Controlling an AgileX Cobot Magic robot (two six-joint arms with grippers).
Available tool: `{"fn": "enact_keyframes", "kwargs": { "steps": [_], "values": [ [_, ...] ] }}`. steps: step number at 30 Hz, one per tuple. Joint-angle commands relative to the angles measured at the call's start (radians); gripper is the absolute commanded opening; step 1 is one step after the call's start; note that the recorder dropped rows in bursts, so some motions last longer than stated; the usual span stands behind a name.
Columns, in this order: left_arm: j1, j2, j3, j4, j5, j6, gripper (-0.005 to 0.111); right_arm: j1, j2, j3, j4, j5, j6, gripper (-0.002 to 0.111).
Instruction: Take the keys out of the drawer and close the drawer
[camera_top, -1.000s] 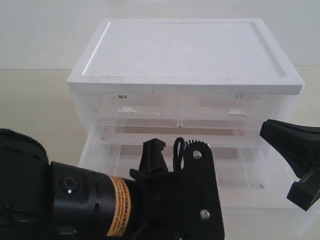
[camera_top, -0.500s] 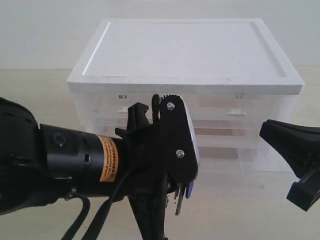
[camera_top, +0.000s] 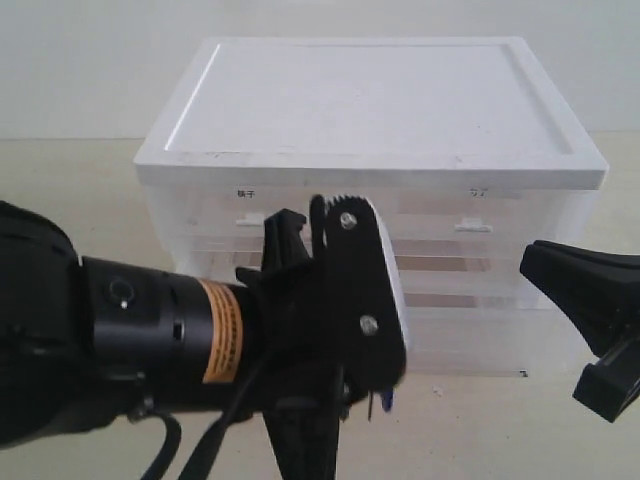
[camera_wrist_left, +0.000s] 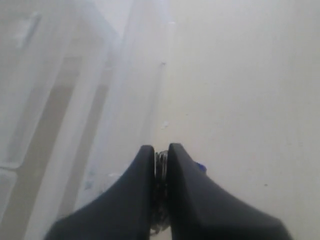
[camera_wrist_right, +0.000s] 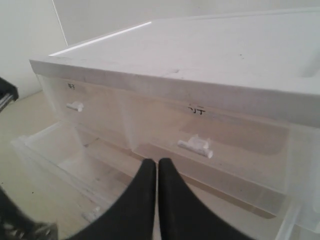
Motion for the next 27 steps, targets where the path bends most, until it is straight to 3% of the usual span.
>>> {"fn": "enact_keyframes", "kwargs": {
  "steps": [1,7,12,21,23,27],
  "values": [
    [-0.078,-0.007,-0.006,-0.01,0.023,-0.018,0.004,0.0,0.003,-0.006,-0.001,-0.003,-0.003,0.0],
    [-0.055,0.104,0.02,-0.002,-0.043,-0.012,0.004,0.0,0.003,-0.006,-0.001,-0.003,-0.001,0.0],
    [-0.005,0.18,0.02,0.008,-0.196,0.002,0.004,0.0,0.003,-0.006,-0.001,-0.003,-0.003,0.0],
    [0.09,0.187,0.017,0.004,-0.225,0.027,0.005,0.0,0.003,-0.006,-0.001,-0.003,-0.001,0.0],
    [0.093,0.187,0.017,0.004,-0.225,0.027,0.011,0.0,0.003,-0.006,-0.001,-0.003,-0.003,0.0],
    [0.093,0.187,0.017,0.004,-0.225,0.027,0.039,0.0,0.003,-0.006,-0.001,-0.003,-0.003,0.0]
  ]
}}
